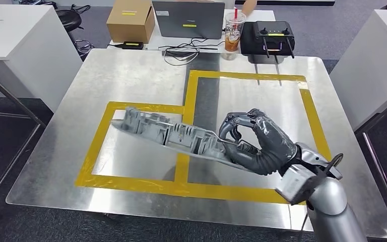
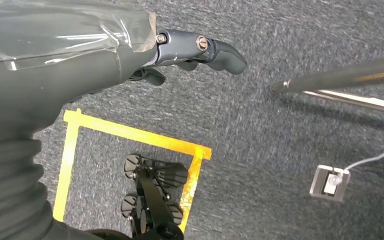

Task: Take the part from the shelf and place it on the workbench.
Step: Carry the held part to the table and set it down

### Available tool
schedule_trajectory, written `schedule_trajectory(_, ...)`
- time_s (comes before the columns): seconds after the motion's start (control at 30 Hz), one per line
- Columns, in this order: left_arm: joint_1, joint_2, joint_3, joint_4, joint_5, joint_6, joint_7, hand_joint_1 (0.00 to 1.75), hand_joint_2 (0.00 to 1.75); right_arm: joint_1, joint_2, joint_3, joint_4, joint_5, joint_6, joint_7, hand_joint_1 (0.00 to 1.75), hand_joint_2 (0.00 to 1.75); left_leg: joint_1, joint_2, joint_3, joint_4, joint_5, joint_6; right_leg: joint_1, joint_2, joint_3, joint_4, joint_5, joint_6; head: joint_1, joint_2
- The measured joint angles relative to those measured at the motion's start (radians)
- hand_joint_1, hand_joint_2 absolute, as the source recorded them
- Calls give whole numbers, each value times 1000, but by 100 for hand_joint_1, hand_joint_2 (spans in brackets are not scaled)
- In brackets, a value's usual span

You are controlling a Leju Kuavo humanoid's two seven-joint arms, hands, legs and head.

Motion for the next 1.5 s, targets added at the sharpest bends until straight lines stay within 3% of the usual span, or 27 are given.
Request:
schedule_trajectory(0.1,2,0,1,-3,0,-10,1,0,175,-24,-14,-16,35,198,-48,51,175,175,6,-3,-91,184,-85,-13,-2,4,1,0,0,-7,-3,0)
schedule_trajectory(0.13,3,1,1,-4,0,-13,1,0,175,-32,-21,-20,53,252,-58,62,175,175,8,-4,-119,236,-98,-15,-2,5,1,0,0,-7,-3,0)
schedule_trajectory(0.17,4,1,1,-4,-1,-16,1,0,175,-40,-28,-24,73,302,-65,72,175,175,9,-4,-133,253,-93,-16,-2,7,2,0,-1,-7,-3,0)
schedule_trajectory(0.2,5,1,1,-4,-2,-18,0,0,175,-52,-35,-27,94,348,-69,81,175,175,10,-4,-126,229,-68,-15,-2,9,2,0,-1,-7,-3,0)
schedule_trajectory(0.3,5,2,1,-8,-5,-20,-4,0,175,-96,-52,-31,166,455,-65,103,175,175,8,-9,-37,29,29,-4,0,17,4,0,-1,-4,-2,0)
schedule_trajectory(0.37,4,2,1,-10,-9,-21,-8,0,175,-130,-61,-30,226,514,-52,112,175,175,3,-12,-10,-32,42,4,2,21,1,0,1,4,-2,0)
schedule_trajectory(0.47,3,1,0,-10,-20,-26,-13,0,175,-179,-74,-19,330,586,-17,111,175,175,1,-12,1,-49,50,23,1,22,-2,-2,0,23,-2,0)
schedule_trajectory(0.5,2,0,0,-10,-23,-27,-15,0,175,-199,-80,-14,372,603,-7,103,175,175,2,-12,6,-58,56,31,1,20,-11,17,-11,24,0,0)
schedule_trajectory(0.53,2,0,0,-10,-27,-28,-16,0,175,-221,-86,-6,417,617,1,91,175,175,4,-12,11,-66,62,38,2,19,-31,57,-30,23,1,0)
schedule_trajectory(0.6,2,-2,0,-10,-33,-30,-19,0,175,-267,-94,19,518,644,10,56,175,175,3,-12,11,-69,65,43,1,18,-96,193,-83,16,3,0)
schedule_trajectory(0.67,2,-2,0,-9,-39,-32,-22,0,175,-307,-98,59,631,673,16,16,175,175,1,-13,10,-67,65,43,0,18,-142,284,-106,21,3,0)
schedule_trajectory(0.7,2,-2,0,-7,-41,-33,-24,0,175,-329,-98,82,687,687,18,-5,175,175,1,-14,10,-66,65,43,-1,17,-137,271,-95,28,3,0)
schedule_trajectory(0.77,2,-2,0,-3,-42,-33,-27,0,175,-381,-97,133,793,709,17,-48,175,175,0,-15,9,-60,62,38,-4,13,-75,141,-41,43,4,0)
schedule_trajectory(0.83,1,-1,0,0,-43,-29,-31,0,175,-443,-88,189,893,724,9,-88,175,175,-5,-15,4,-49,56,30,-3,10,-16,24,-1,41,4,0)
schedule_trajectory(0.87,0,-1,0,2,-43,-27,-33,0,175,-472,-81,221,943,729,4,-103,175,175,-7,-14,1,-46,55,25,-1,9,-4,0,6,35,3,0)
schedule_trajectory(1.0,-1,3,0,14,-46,-18,-40,0,175,-560,-39,333,1109,729,-2,-135,175,175,-2,-13,-13,-22,39,6,-3,13,-3,-2,10,9,1,0)
schedule_trajectory(1.03,-1,4,0,17,-49,-16,-42,0,175,-578,-25,356,1142,727,-2,-140,175,175,0,-13,-31,15,17,0,-6,14,-2,-3,11,4,0,0)
schedule_trajectory(1.1,-1,8,0,24,-54,-15,-47,0,175,-602,0,398,1196,722,-2,-149,175,175,4,-13,-93,145,-44,-10,-5,15,-1,-3,10,-2,-3,0)
schedule_trajectory(1.17,1,10,0,30,-61,-14,-53,0,175,-611,20,431,1239,713,-3,-157,87,87,7,-13,-149,249,-75,-13,-3,15,-1,-3,9,-3,-3,0)
schedule_trajectory(1.2,2,10,0,33,-66,-13,-56,0,175,-612,29,444,1256,706,-4,-161,44,44,8,-13,-151,248,-62,-13,-2,15,-1,-3,8,-3,-3,0)
schedule_trajectory(1.23,2,10,-1,34,-72,-13,-60,0,175,-612,37,454,1268,698,-5,-165,0,0,8,-13,-132,206,-33,-10,-1,17,0,-3,8,-3,-3,0)
schedule_trajectory(1.3,3,11,-2,34,-83,-14,-68,0,175,-612,53,471,1282,679,-9,-170,0,0,6,-15,-61,61,33,-2,0,21,2,-3,7,-2,-3,0)
schedule_trajectory(1.33,3,12,-2,34,-86,-15,-71,0,175,-612,59,478,1285,668,-10,-170,0,0,4,-16,-31,4,51,3,2,23,1,-3,7,-1,-2,0)
schedule_trajectory(1.37,3,13,-2,33,-90,-16,-73,0,131,-610,66,483,1288,656,-11,-169,0,0,1,-17,-14,-28,57,6,4,24,-1,-3,8,0,-2,0)
schedule_trajectory(1.47,3,15,-2,30,-95,-20,-85,0,0,-600,85,494,1291,620,-12,-153,0,0,-1,-15,-3,-48,58,16,3,25,-3,-5,9,13,-2,0)
schedule_trajectory(1.5,2,15,-2,29,-96,-20,-89,0,0,-597,89,496,1291,608,-11,-144,0,0,1,-15,1,-55,62,23,3,24,-9,6,1,15,-1,0)
